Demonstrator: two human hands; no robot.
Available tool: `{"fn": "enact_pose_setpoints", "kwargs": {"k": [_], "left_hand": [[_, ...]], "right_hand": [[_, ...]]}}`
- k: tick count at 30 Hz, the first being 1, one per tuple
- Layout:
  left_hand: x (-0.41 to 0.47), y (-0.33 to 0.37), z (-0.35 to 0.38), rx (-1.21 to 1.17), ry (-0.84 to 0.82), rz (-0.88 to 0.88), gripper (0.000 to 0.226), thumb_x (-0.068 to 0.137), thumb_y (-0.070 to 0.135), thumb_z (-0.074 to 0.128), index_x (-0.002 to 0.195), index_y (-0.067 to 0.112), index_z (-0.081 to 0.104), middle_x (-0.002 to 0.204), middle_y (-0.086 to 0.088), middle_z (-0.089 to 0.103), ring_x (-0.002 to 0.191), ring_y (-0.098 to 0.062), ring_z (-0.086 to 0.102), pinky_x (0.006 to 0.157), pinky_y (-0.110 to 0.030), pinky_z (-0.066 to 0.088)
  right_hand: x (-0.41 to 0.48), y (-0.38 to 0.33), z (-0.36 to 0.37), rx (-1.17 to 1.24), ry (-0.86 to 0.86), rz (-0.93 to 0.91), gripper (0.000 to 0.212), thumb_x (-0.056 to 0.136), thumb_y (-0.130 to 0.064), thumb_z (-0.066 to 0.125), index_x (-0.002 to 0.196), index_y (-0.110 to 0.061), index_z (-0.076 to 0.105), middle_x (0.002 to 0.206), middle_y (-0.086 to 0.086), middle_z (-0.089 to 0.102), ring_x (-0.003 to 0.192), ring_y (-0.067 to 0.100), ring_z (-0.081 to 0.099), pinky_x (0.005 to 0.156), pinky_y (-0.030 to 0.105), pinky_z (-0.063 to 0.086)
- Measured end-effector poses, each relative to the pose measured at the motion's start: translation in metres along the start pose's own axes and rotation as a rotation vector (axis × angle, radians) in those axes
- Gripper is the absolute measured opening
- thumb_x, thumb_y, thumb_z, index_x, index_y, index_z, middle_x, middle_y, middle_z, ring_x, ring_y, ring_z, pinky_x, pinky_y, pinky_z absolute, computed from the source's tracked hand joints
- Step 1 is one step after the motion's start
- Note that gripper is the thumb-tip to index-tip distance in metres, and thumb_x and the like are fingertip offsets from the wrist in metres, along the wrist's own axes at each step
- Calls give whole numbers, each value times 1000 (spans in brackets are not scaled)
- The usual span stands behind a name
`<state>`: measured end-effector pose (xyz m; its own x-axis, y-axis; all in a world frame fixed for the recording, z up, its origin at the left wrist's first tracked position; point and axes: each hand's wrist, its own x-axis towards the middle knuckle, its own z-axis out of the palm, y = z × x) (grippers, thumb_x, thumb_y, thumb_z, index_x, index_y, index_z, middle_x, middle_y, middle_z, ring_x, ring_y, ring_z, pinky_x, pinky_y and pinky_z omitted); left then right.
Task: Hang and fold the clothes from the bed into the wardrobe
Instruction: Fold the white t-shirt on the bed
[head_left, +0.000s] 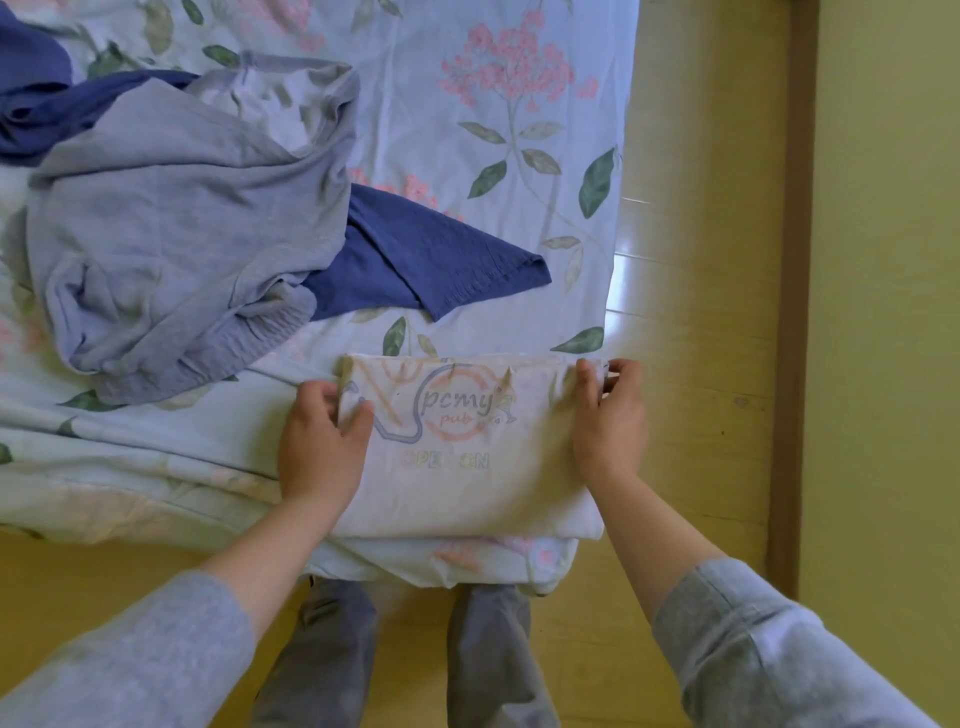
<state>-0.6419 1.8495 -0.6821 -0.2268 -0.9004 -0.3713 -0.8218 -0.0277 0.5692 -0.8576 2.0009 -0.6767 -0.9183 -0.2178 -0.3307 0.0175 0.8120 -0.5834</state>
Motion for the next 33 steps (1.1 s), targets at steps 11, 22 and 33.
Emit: {"fn": "enact_pose_setpoints", "kwargs": {"k": [11,22,33], "left_hand": [[48,67,25,512,-333,625,27,94,38,58,109,17,65,111,-3,62,104,-26,56,94,-38,38],[51,61,31,465,-160,313,25,90,41,62,96,16,64,108,-9,60,105,-32,49,88,-40,39],[7,-9,-2,-31,-243,-238,51,76,50,73,96,5,64,87,-6,69,83,-28,65,59,-31,43]], "right_hand": [[10,5,-4,241,-56,-91,10,97,-23,55,89,-17,53,66,-8,47,56,-3,43,53,14,35],[15,10,14,175,4,124,27,100,-38,47,108,-13,55,94,-4,59,86,17,56,74,32,42],[-42,44,-6,65,-145,199,36,96,-50,49,100,-15,57,90,0,63,83,19,61,63,33,44]]}}
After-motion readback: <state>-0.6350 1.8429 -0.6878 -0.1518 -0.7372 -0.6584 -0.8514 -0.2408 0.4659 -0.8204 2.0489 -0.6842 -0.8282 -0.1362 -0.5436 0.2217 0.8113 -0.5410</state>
